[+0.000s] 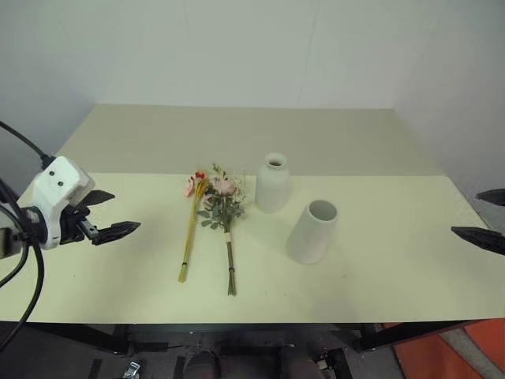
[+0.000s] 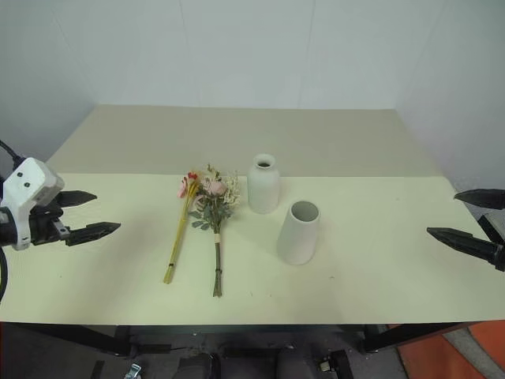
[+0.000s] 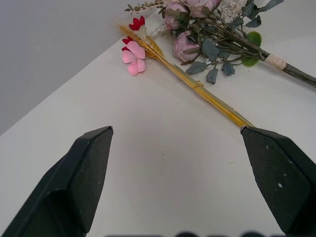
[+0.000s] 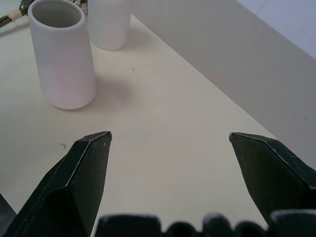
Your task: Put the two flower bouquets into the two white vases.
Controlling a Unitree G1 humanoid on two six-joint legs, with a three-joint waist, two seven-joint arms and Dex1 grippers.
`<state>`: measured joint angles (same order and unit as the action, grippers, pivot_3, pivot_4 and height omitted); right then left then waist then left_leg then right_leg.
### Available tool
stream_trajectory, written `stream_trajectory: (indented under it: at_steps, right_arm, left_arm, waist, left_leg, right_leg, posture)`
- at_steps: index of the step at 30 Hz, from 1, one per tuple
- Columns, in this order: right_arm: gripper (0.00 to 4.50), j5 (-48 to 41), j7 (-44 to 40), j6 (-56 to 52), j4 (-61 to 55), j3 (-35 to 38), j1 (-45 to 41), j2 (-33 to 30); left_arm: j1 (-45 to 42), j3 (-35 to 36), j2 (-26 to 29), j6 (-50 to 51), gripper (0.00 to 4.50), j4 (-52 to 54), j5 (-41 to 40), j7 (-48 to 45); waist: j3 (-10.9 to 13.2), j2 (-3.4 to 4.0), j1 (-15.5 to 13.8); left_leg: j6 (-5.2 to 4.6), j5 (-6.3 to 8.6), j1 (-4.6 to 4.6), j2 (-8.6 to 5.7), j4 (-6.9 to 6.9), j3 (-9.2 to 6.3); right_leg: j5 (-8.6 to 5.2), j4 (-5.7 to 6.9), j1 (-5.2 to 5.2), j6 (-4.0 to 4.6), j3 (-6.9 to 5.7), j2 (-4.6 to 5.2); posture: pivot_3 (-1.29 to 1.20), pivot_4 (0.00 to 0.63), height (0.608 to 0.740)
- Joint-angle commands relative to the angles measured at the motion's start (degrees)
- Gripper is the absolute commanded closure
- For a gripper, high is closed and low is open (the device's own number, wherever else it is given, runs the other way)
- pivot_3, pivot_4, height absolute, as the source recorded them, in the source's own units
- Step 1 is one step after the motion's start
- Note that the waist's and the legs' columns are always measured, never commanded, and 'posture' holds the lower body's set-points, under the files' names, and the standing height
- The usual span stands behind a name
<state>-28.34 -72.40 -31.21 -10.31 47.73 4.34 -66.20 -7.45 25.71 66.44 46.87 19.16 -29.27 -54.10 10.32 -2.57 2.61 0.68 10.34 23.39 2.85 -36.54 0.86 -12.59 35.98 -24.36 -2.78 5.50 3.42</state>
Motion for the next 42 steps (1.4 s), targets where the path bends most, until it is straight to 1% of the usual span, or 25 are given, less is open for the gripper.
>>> stream_trajectory:
  at_steps: [1,9,12,13,16,19,22,24,27,31,34,38,42]
  right_arm:
    - [0.02,-0.81,0.00,-0.37,-0.97,1.81,-0.54,-0.89]
    - [0.02,-1.04,0.07,-0.80,-0.97,0.35,-1.70,-1.18]
    - [0.02,-1.78,0.60,-1.86,-2.28,-0.13,-2.21,-1.06]
    - [0.02,-1.94,0.85,-2.16,-2.79,-0.35,-2.34,-0.92]
    - [0.02,-2.77,1.93,-3.29,-5.02,-1.23,-2.81,-0.38]
    - [0.02,-5.53,3.06,-4.99,-8.27,-3.11,-4.78,-0.94]
    - [0.02,-9.04,4.73,-7.44,-11.58,-5.69,-8.45,-1.98]
    - [0.02,-11.27,5.97,-9.15,-13.40,-7.08,-11.03,-2.76]
    - [0.02,-13.35,6.60,-11.04,-15.02,-7.77,-13.08,-3.62]
    - [0.02,-14.55,7.18,-12.20,-16.55,-7.85,-13.67,-4.08]
    - [0.02,-15.80,7.56,-12.70,-17.63,-8.25,-14.39,-4.09]
    - [0.02,-16.68,7.58,-12.60,-18.20,-9.01,-15.27,-4.54]
    - [0.02,-16.19,7.43,-11.94,-17.41,-9.99,-15.98,-4.50]
  left_arm:
    - [1.10,2.03,0.02,-2.38,0.00,0.64,0.81,-0.61]
    - [2.47,3.16,0.04,-1.78,0.00,0.89,0.49,-0.46]
    - [1.52,1.23,-0.99,-0.22,0.00,0.93,-0.21,1.08]
    - [0.76,-0.42,-1.80,0.34,0.00,1.30,-0.22,2.26]
    - [-5.66,-7.72,-6.70,7.09,0.00,1.92,0.24,10.42]
    - [-14.41,-13.23,-14.62,15.87,0.00,1.35,0.36,19.11]
    - [-18.87,-17.84,-19.80,21.87,0.00,1.65,0.31,23.05]
    - [-20.82,-20.30,-22.88,24.21,0.00,1.08,0.95,25.52]
    - [-23.71,-22.30,-25.76,27.32,0.00,-0.24,1.97,28.69]
    - [-27.79,-22.52,-29.78,31.61,0.00,-3.33,4.53,34.45]
    - [-28.77,-22.71,-31.82,33.32,0.00,-5.22,6.00,36.82]
    - [-30.09,-22.84,-33.77,34.68,0.00,-8.76,6.72,37.59]
    - [-31.41,-24.48,-35.70,32.94,0.00,-14.33,7.79,37.21]
  waist:
    - [0.00,0.00,0.02]
    - [0.00,0.00,-0.06]
    - [0.00,0.00,-0.06]
    - [0.00,0.00,-0.05]
    - [0.00,0.01,-0.29]
    - [-0.01,-0.01,-0.62]
    - [-0.03,-0.05,-0.21]
    - [-0.03,-0.05,0.15]
    - [-0.03,-0.05,0.07]
    - [-0.03,-0.06,-0.21]
    - [-0.03,-0.06,-0.25]
    - [-0.03,-0.06,-0.13]
    - [-0.03,-0.06,-0.23]
  left_leg:
    - [0.00,0.00,-0.01,0.00,0.00,0.00]
    - [0.00,0.00,0.00,0.01,0.00,0.00]
    - [0.00,0.00,0.00,0.00,0.00,0.00]
    - [0.00,0.00,-0.01,0.00,0.00,0.00]
    - [0.00,0.00,-0.05,-0.01,0.00,-0.01]
    - [-0.01,-0.01,-0.02,-0.05,-0.05,-0.08]
    - [-0.02,-0.01,0.14,-0.05,-0.23,-0.21]
    - [-0.02,-0.01,0.20,-0.06,-0.23,-0.20]
    - [-0.02,-0.01,0.24,-0.06,-0.23,-0.30]
    - [-0.02,-0.01,0.29,-0.12,-0.24,-0.47]
    - [-0.02,-0.01,0.29,-0.19,-0.30,-0.54]
    - [-0.02,-0.01,0.32,-0.21,-0.30,-0.55]
    - [-0.02,-0.02,0.31,-0.22,-0.30,-0.59]
  right_leg:
    - [0.00,0.00,0.00,0.00,0.00,0.00]
    - [0.00,0.00,0.00,0.00,-0.01,0.00]
    - [0.00,0.00,0.00,0.00,0.00,0.00]
    - [0.00,0.00,0.00,0.00,-0.01,0.00]
    - [0.01,0.01,0.08,-0.02,-0.01,0.00]
    - [0.04,0.03,0.16,-0.09,-0.03,-0.01]
    - [0.25,0.03,0.16,-0.49,-0.03,-0.10]
    - [0.27,0.01,0.12,-0.55,0.00,-0.10]
    - [0.25,0.03,0.09,-0.57,-0.04,-0.13]
    - [0.25,0.05,0.09,-0.56,-0.11,-0.15]
    - [0.25,0.04,0.14,-0.55,-0.11,-0.12]
    - [0.26,0.04,0.11,-0.57,-0.10,-0.11]
    - [0.25,0.06,0.12,-0.56,-0.12,-0.12]
  posture:
    - [0.00,0.150,0.740]
    - [0.00,0.150,0.740]
    - [0.00,0.150,0.740]
    - [0.00,0.150,0.740]
    - [0.00,0.150,0.740]
    - [0.00,0.150,0.740]
    - [0.00,0.150,0.740]
    - [0.00,0.150,0.740]
    - [0.00,0.150,0.740]
    - [0.00,0.150,0.740]
    - [0.00,0.150,0.740]
    - [0.00,0.150,0.740]
    - [0.00,0.150,0.740]
